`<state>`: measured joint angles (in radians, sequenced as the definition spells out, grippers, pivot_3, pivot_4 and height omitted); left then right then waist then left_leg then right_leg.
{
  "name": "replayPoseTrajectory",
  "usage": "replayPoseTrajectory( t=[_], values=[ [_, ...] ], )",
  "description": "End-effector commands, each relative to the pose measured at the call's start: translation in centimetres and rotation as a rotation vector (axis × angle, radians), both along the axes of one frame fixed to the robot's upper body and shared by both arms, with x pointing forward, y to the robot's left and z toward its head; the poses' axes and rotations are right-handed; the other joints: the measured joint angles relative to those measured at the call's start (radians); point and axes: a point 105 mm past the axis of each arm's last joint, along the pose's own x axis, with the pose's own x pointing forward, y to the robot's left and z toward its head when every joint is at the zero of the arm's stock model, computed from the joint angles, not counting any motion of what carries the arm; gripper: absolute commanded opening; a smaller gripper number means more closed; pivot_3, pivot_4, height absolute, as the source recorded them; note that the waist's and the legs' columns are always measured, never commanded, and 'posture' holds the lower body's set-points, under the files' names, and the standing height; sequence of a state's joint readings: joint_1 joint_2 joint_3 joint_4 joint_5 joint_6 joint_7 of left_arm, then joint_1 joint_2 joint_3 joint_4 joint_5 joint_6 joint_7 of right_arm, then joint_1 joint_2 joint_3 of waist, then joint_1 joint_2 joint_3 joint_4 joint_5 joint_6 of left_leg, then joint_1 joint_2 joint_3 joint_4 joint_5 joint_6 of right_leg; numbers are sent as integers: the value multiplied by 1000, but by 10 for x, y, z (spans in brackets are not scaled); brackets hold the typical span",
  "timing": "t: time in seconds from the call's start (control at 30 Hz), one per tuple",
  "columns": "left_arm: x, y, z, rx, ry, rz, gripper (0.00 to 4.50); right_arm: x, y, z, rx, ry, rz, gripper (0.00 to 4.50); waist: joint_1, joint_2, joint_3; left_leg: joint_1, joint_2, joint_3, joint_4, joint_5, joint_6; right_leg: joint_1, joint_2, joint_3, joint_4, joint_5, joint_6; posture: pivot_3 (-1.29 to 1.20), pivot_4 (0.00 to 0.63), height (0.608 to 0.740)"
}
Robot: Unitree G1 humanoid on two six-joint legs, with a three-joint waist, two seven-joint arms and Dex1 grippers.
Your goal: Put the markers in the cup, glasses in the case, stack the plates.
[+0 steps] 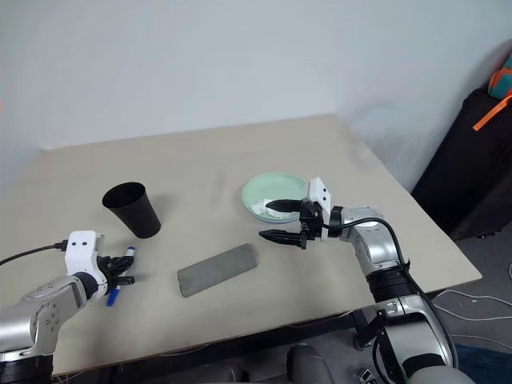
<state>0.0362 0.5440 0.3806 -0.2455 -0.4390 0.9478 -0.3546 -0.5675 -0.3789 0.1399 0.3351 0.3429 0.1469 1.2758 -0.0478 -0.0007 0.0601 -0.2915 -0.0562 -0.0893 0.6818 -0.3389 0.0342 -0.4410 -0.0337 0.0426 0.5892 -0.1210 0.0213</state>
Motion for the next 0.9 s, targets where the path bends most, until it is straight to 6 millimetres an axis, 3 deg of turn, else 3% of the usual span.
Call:
replayPoseTrajectory(
  t=[0.03, 0.17, 0.27, 0.37, 0.43, 0.6, 0.9],
  values=[
    [6, -44, 49, -51, -210, -292, 154, 4, 2, 13, 8, -60, 6, 4048, 0, -2, 0, 0, 0, 0, 0, 0, 0, -1, 0, 0, 0, 0, 0, 0, 0, 740],
    [3, -79, 72, -72, -311, -513, 154, 5, 3, 13, 6, -65, 4, 4048, -1, -2, 0, 0, 0, 1, 0, 0, 0, -1, 0, 0, 0, 0, 0, 0, 0, 740],
    [14, -90, 93, -63, -439, -564, 154, 6, 3, 14, 6, -69, 2, 4048, -1, -2, 0, 0, 0, 2, 0, 0, 0, 0, 0, 0, 0, 0, 0, 0, 0, 740],
    [48, -80, 134, 6, -682, -430, 154, 8, 3, 14, 6, -74, -5, 4048, 2, -3, 1, 0, 1, 3, 1, 0, 0, 1, 1, 0, 0, 0, 0, 0, 0, 740],
    [59, -75, 146, 55, -763, -374, 154, 8, 3, 14, 5, -76, -7, 4048, 2, -4, 0, 0, 1, 2, 2, 1, -1, 2, 1, -2, 0, 0, 0, 0, 0, 740],
    [93, -54, 164, 255, -900, -219, 154, 8, 3, 13, 2, -79, -9, 4048, -1, -3, 0, 2, 0, 3, 0, 0, -1, 4, 1, 0, 0, 0, 0, 0, 0, 740],
    [117, -25, 165, 437, -1045, 1, 154, 6, -1, 12, -2, -83, -26, 4048, 4, -4, -1, -1, 0, 2, 0, -1, 0, -1, -1, 0, -3, 3, -4, 0, 0, 740]
  ],
)
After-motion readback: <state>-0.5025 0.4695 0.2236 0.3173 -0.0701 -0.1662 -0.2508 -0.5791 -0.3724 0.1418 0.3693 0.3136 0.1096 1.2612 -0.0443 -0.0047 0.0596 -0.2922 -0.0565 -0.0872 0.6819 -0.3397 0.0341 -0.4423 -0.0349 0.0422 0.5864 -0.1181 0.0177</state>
